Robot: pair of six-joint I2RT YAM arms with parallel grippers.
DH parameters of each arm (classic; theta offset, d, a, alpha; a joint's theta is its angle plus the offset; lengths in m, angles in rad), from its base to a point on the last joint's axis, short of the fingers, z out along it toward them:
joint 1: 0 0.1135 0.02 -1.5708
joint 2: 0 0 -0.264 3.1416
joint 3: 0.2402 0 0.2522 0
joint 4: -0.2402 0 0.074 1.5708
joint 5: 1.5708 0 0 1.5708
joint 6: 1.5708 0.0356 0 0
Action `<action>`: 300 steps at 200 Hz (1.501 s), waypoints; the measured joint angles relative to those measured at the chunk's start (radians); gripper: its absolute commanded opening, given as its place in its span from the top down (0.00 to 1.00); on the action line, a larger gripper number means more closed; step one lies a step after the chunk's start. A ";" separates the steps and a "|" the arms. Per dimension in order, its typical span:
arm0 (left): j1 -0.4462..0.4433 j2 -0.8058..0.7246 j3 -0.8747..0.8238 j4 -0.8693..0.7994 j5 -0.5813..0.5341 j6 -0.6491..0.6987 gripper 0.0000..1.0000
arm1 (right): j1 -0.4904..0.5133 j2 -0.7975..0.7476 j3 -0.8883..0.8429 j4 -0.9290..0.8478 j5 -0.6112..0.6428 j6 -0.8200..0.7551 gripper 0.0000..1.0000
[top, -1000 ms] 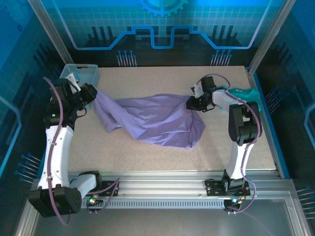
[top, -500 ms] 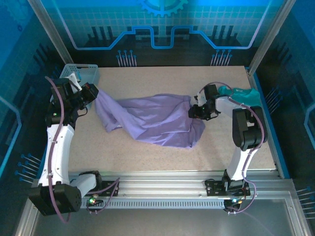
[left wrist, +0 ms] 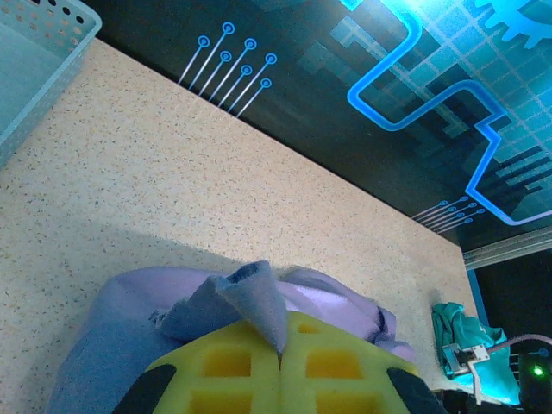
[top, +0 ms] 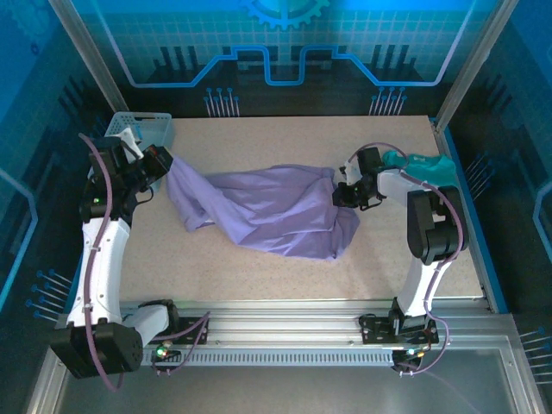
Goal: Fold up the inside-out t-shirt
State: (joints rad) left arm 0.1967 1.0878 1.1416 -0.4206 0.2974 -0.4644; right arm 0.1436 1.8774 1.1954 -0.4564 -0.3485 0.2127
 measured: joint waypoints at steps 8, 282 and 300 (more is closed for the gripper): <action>0.000 0.000 0.000 0.000 0.003 0.000 1.00 | 0.000 0.000 0.001 0.002 0.000 0.002 0.97; -0.030 0.238 0.674 -0.145 -0.164 -0.007 1.00 | -0.208 -0.721 0.314 -0.150 0.103 0.058 1.00; -0.039 0.379 0.738 -0.140 -0.167 -0.008 1.00 | -0.200 -0.601 0.346 -0.100 0.107 0.074 1.00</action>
State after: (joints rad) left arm 0.1577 1.4670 1.8793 -0.5606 0.1307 -0.4725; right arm -0.0563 1.2766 1.5414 -0.5560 -0.2413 0.2871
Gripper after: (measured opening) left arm 0.052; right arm 0.045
